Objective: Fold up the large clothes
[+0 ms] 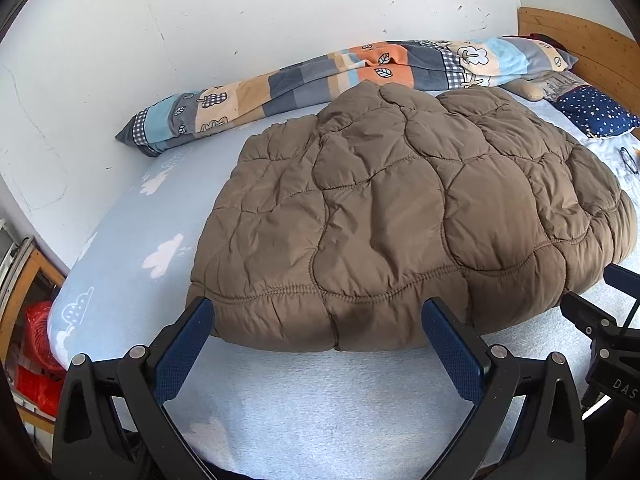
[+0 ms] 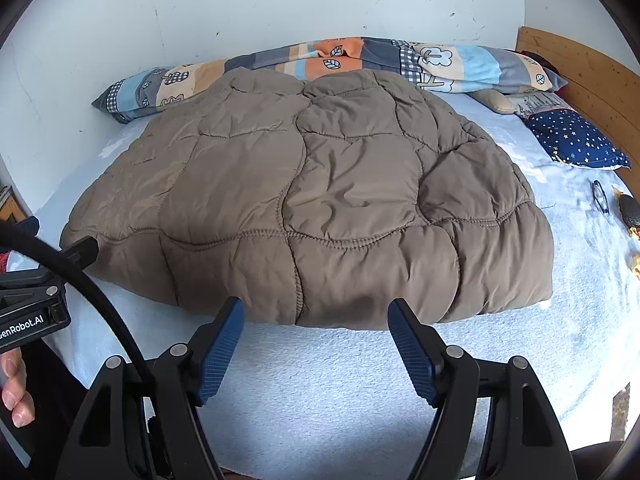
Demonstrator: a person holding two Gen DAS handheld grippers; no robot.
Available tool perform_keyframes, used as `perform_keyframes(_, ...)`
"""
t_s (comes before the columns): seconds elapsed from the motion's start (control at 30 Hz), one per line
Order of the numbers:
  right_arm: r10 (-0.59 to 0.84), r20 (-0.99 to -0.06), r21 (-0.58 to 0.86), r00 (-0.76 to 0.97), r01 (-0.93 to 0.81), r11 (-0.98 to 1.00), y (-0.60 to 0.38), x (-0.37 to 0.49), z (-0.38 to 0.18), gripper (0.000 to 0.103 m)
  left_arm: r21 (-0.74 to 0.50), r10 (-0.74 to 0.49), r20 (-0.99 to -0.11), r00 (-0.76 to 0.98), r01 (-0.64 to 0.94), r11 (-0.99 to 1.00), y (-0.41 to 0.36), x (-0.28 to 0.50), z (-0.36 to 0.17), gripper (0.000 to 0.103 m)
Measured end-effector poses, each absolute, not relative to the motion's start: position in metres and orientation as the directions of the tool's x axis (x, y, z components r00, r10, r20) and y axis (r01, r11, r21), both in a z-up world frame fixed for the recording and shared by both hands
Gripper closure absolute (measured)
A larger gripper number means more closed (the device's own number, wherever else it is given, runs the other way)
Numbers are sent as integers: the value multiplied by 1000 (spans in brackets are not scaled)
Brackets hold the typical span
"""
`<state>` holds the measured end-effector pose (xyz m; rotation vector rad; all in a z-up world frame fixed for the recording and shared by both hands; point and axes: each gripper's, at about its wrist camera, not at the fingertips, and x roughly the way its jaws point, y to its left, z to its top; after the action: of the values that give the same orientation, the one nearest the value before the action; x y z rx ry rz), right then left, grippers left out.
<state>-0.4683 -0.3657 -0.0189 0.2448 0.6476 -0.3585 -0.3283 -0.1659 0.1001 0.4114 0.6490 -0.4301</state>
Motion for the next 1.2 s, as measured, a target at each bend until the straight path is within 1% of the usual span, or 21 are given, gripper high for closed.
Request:
perform_keyframes(0.6, -251, -633, 106, 733, 403, 909, -369, -466, -22, 24, 211, -245, -665, 705, 492, 844, -162, -322, 98, 0)
perform_keyframes(1.2, -250, -636, 105, 730, 403, 909, -369, -466, -23, 24, 221, -233, -660, 714, 481, 848, -159, -320, 99, 0)
